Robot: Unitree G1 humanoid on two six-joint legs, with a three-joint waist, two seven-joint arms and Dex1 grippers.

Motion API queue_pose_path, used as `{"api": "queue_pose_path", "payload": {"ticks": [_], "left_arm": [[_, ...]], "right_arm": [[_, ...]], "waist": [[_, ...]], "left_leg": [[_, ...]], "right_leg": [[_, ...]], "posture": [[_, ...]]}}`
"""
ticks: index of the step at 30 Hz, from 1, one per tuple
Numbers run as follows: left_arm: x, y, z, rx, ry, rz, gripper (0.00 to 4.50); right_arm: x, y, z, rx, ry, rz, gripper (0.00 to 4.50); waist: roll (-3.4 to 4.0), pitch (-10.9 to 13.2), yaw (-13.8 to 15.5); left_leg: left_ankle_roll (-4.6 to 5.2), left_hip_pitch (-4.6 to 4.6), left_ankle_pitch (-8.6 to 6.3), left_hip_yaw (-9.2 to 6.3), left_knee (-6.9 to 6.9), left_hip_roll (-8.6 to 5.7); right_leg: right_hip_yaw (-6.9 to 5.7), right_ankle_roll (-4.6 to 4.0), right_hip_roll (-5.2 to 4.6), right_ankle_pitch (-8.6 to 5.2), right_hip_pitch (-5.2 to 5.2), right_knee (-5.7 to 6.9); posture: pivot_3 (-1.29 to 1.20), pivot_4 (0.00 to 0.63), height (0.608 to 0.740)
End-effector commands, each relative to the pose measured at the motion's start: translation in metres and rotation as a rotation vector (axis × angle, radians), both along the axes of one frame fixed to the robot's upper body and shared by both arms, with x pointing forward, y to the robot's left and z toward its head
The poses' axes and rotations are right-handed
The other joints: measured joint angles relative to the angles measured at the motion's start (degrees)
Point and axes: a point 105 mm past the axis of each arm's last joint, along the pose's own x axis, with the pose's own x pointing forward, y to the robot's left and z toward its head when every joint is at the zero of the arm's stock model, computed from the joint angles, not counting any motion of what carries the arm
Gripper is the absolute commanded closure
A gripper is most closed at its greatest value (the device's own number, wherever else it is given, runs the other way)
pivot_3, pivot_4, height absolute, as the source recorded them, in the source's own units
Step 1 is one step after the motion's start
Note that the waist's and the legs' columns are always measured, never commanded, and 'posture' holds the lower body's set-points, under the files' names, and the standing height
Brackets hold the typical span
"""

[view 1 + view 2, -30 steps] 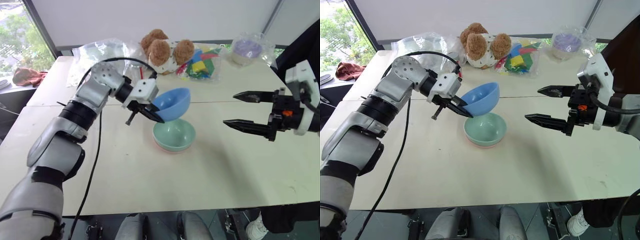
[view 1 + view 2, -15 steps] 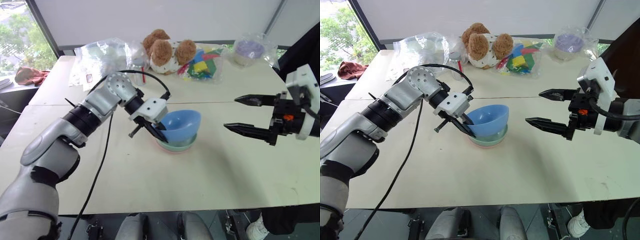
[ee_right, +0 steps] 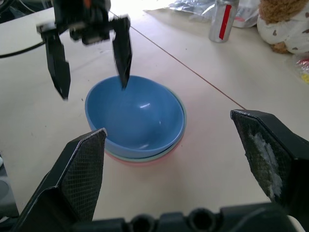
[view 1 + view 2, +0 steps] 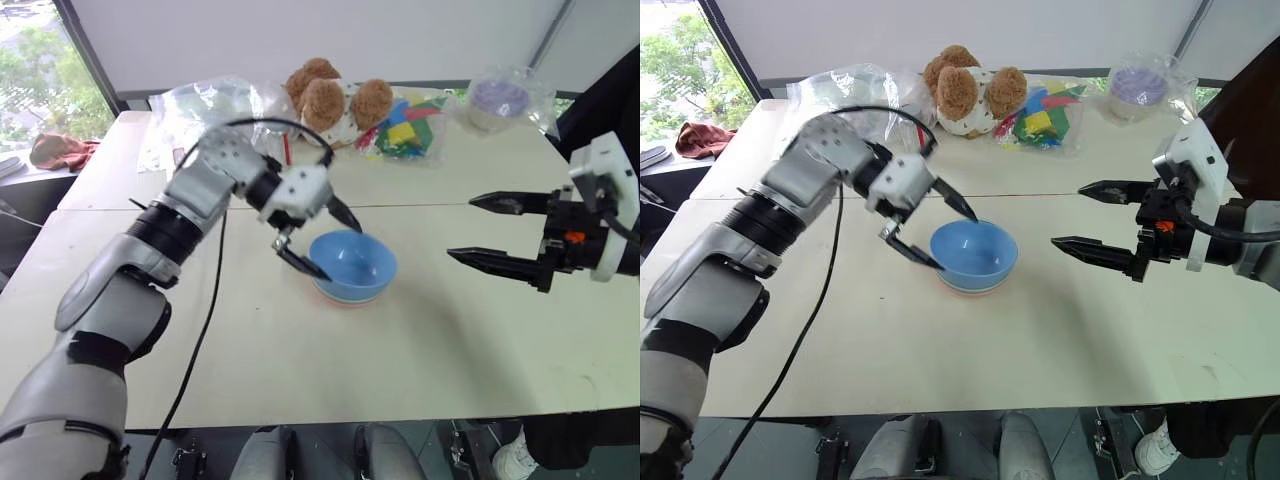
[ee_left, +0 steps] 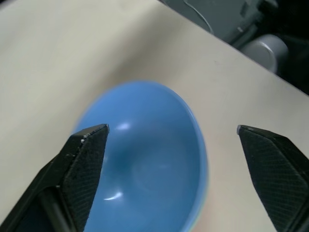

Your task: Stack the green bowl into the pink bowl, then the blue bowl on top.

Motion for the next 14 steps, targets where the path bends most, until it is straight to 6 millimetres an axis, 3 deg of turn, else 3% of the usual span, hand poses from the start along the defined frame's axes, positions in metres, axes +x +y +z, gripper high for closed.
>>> {"api": "queue_pose_path", "payload": {"ticks": [1,7,14], "left_arm": [[0.0,0.034,0.046,-0.159,0.014,0.12,0.04],[-0.007,0.083,0.049,-0.234,0.12,0.386,0.04],[-0.031,0.125,0.022,-0.246,0.212,0.633,0.04]], "right_arm": [[-0.002,0.0,0.004,-0.043,-0.033,0.01,0.0],[0.002,-0.005,-0.006,-0.084,-0.004,0.027,0.0],[0.004,-0.005,-0.014,-0.125,0.041,0.087,0.0]], "waist": [[0.0,0.0,-0.7],[0.05,0.0,-1.2],[0.04,0.0,-1.0]], "left_leg": [[0.0,0.0,0.0,0.0,-0.01,0.01],[-0.16,0.08,0.09,-0.03,-0.05,0.03],[-0.26,0.09,0.15,-0.08,-0.01,0.03]], "right_leg": [[0.0,0.0,0.01,0.0,-0.01,0.0],[0.05,0.01,0.0,-0.01,0.03,0.07],[0.08,0.01,-0.06,-0.01,0.08,0.08]], "posture": [[0.0,0.15,0.74],[0.0,0.15,0.74],[0.0,0.15,0.74]]}}
